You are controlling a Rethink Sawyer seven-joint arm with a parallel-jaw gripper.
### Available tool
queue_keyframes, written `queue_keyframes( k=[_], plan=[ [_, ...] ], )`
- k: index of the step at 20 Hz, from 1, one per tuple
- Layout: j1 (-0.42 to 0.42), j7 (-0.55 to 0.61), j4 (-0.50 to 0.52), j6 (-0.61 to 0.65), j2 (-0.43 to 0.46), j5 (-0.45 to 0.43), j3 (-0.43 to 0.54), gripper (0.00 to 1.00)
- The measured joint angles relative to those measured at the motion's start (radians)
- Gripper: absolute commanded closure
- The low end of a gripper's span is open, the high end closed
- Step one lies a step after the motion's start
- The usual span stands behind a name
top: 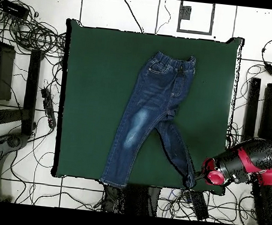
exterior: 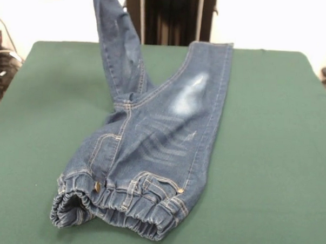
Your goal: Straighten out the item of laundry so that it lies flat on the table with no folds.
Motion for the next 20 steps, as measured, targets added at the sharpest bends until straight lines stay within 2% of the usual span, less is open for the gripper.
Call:
queue_keyframes(
  k=[10, 20],
  plan=[
    [0.002, 0.000, 0.000, 0.003, -0.059, 0.000, 0.007, 1.00],
    [0.016, 0.000, -0.040, 0.100, -0.114, 0.002, 0.022, 1.00]
  ],
)
